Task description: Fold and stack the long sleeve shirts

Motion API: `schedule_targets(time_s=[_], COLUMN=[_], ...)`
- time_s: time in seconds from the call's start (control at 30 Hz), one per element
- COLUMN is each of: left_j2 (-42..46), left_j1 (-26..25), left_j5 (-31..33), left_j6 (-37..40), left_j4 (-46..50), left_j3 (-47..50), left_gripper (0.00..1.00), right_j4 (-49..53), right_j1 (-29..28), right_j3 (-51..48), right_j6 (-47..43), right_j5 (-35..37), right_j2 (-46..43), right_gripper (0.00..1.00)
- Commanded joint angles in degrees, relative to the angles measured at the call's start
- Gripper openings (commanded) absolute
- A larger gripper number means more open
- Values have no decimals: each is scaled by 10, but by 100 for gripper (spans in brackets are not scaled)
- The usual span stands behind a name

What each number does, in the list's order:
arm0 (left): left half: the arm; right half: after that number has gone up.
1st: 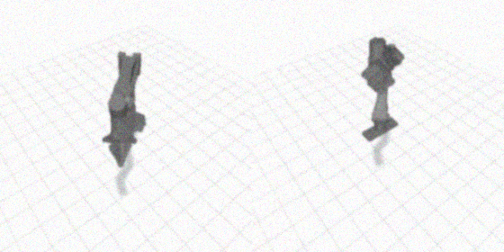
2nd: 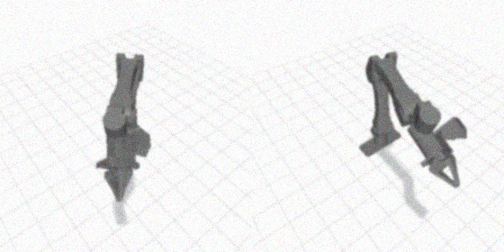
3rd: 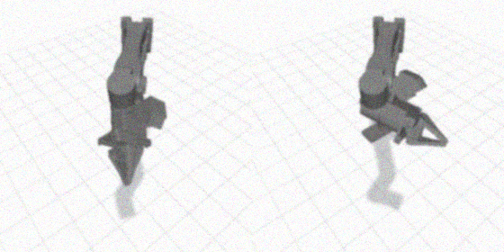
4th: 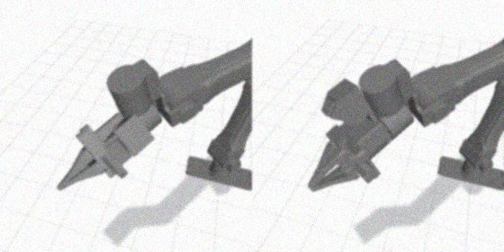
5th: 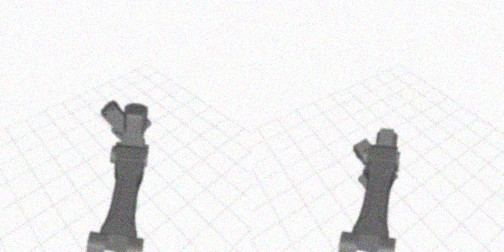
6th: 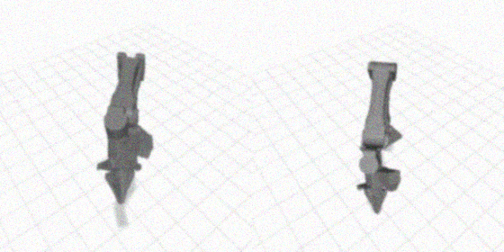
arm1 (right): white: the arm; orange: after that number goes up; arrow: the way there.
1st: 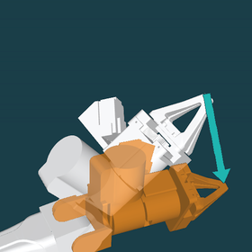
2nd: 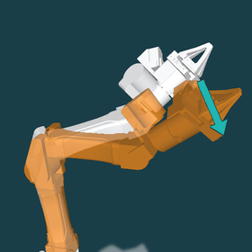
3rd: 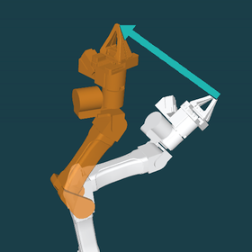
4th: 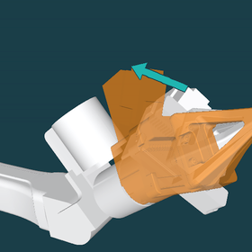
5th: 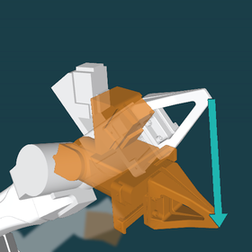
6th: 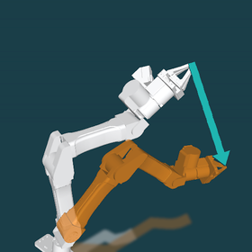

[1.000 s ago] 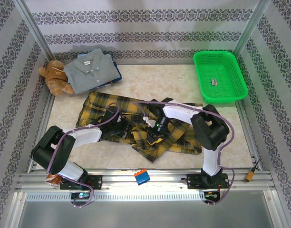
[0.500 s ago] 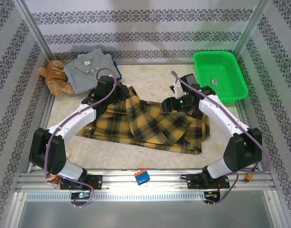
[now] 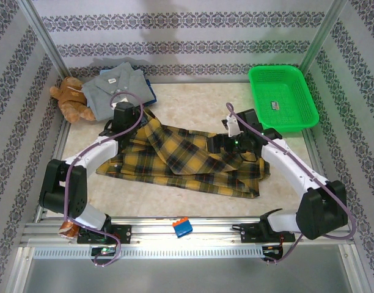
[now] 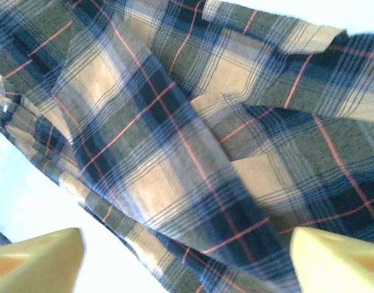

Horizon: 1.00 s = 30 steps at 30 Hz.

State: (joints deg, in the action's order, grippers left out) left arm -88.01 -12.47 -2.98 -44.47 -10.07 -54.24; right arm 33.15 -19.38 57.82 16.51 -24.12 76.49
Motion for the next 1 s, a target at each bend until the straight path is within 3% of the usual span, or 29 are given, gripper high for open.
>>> schedule_targets(time_s=[0.0,0.33,0.5,0.83,0.97], left_j2=[-7,-28,-24,12,37], left_j1=[22,46,59,68,68], left_j5=[-7,-16,-8,-2,28], left_j6=[18,31,47,140,162], left_j4=[-107,-166,-172,-92,-69], left_j3=[20,45,62,70,93], left_gripper=[0,3,4,4,4], right_j4=[-19,2,-11,-4,1], right_j1=[-7,-28,-28,-28,-24], right_j3=[-11,-62,-58,11,31], right_j6=[8,28,49,52,58], right_j5=[-41,-35,-28,-8,8], right_j2=[5,-6,45,194,222], right_gripper=[98,98,96,88,87])
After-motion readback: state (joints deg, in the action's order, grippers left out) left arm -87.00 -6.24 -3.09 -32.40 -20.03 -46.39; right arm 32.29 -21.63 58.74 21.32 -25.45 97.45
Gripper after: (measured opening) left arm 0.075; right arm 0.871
